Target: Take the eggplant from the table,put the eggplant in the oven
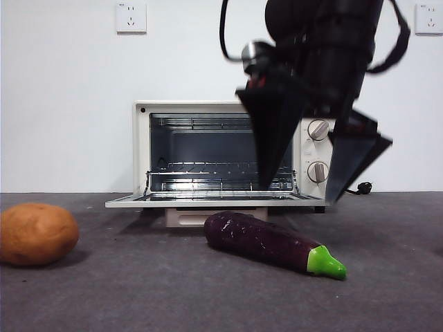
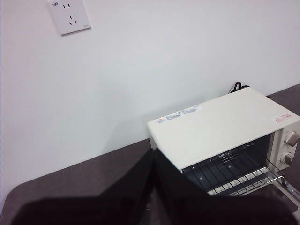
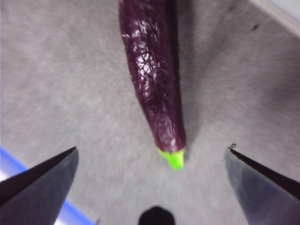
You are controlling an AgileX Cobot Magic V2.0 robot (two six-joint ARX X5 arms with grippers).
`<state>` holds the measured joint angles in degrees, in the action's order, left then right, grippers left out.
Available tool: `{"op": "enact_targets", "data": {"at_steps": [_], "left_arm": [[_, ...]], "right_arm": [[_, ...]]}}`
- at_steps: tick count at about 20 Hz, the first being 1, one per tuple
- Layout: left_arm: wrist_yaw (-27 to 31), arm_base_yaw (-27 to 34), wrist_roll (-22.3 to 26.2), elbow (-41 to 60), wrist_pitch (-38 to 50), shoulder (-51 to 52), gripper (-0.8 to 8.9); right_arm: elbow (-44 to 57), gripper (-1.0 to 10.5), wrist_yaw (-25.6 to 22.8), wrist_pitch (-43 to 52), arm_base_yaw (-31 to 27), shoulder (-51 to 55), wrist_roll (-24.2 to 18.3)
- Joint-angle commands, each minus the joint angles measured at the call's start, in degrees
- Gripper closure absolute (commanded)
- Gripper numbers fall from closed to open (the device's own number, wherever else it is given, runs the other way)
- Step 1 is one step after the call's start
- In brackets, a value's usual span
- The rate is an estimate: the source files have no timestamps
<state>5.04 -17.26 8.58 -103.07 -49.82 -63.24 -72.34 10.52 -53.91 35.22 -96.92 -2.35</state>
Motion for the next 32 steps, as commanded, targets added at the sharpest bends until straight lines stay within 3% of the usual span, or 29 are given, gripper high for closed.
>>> {"op": "enact_targets", "data": {"at_steps": [1,6,11,14,23,32], "left_arm": [[0.1,0.2,0.6,0.1,-0.1,0.2,8.19],[-0.1,0.2,0.6,0.1,-0.4,0.2,8.19],[-0.1,0.2,0.6,0.1,-0.5,0.2,8.19],[-0.1,0.2,0.6,0.1,-0.5,0.2,8.19],[-0.1,0.2,0.9,0.1,-1.2,-0.8,8.19],[-0.1,0.2,1.1,0.1,-0.6,-2.5,8.19]], "right_arm": [[3.8,3.2,0.3,5.6,0.9,-0.5,2.7],[8.3,3.4,0.3,12.3,2.0,-2.1,4.5],[9.0,4.6,-0.1,15.1,2.1,-4.8,6.8],[9.0,9.7,-1.3,15.1,2.1,-6.2,7.3],[8.9,9.6,-3.0,14.3,2.3,-5.5,7.0],[7.0,9.6,-0.5,8.9,4.8,10.6,6.4]]}}
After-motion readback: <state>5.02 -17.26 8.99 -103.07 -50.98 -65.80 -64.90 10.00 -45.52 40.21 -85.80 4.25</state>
